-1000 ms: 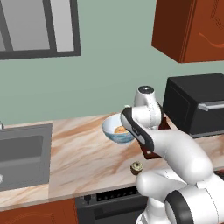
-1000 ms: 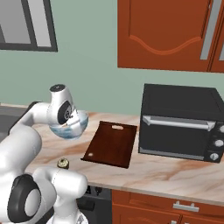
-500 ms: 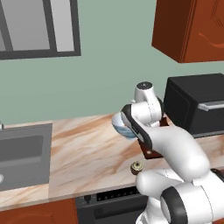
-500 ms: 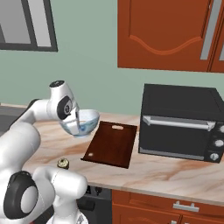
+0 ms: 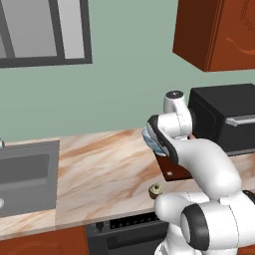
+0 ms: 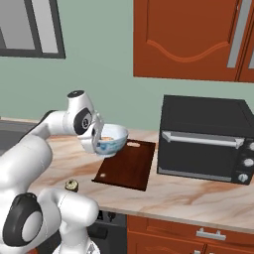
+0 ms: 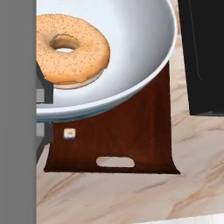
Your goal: Place the bowl with donut and the cupcake onto the tray.
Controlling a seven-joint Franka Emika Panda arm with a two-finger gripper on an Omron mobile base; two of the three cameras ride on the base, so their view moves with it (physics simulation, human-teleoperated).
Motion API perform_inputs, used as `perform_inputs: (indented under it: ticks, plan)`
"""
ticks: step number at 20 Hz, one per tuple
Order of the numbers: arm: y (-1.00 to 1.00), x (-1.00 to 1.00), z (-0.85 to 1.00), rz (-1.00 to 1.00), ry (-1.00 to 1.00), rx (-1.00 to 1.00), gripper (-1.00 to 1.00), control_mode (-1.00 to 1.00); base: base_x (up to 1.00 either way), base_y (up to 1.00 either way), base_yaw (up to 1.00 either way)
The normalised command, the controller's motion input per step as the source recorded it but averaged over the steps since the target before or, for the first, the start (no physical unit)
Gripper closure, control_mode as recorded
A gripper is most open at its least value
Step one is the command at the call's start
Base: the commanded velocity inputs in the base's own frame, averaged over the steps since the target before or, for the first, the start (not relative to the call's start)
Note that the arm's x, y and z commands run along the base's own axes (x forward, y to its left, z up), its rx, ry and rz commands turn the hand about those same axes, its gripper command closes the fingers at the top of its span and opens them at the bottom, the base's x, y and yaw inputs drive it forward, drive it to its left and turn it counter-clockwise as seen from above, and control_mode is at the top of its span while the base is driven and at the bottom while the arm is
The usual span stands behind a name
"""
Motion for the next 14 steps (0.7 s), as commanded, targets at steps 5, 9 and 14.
perform_inputs:
  ticks: [5,9,14]
  plan:
    - [-0.28,0.02,0.0,-0.19,-0.08,0.0,1.0,-1.0,0.0,0.0,0.0]
    - [-0.23,0.12,0.0,-0.16,-0.03,0.0,1.0,-1.0,0.0,0.0,0.0]
    - [-0.12,0.23,-0.01,-0.11,0.0,0.0,1.0,-1.0,0.0,0.0,0.0]
